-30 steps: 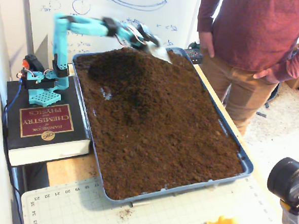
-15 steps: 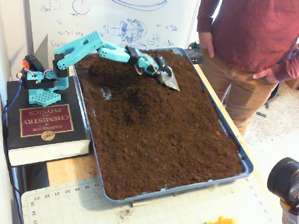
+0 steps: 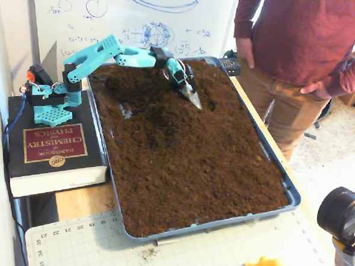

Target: Build a berm.

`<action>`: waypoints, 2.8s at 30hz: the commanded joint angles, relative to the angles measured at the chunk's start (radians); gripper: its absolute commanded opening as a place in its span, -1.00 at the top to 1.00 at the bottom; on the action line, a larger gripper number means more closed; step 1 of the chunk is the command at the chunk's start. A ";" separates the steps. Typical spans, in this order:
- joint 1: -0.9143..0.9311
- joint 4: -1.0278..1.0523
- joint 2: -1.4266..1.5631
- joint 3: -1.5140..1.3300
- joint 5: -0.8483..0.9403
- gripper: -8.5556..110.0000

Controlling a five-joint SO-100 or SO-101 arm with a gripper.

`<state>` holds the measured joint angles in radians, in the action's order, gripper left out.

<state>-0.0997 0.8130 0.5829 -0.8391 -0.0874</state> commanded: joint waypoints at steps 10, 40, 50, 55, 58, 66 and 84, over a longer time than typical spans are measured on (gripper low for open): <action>0.025 0.272 0.196 0.029 -0.025 0.85; -0.314 -0.091 -0.218 0.311 -0.140 0.85; -0.302 0.225 0.067 0.048 -0.150 0.85; -0.264 0.224 0.132 -0.003 -0.152 0.85; -0.250 0.222 0.207 0.060 -0.152 0.85; -0.052 0.209 0.351 0.311 -0.149 0.85; 0.259 -0.561 -0.178 0.428 0.118 0.85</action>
<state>0.1135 0.3405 0.3682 -0.4847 -0.0199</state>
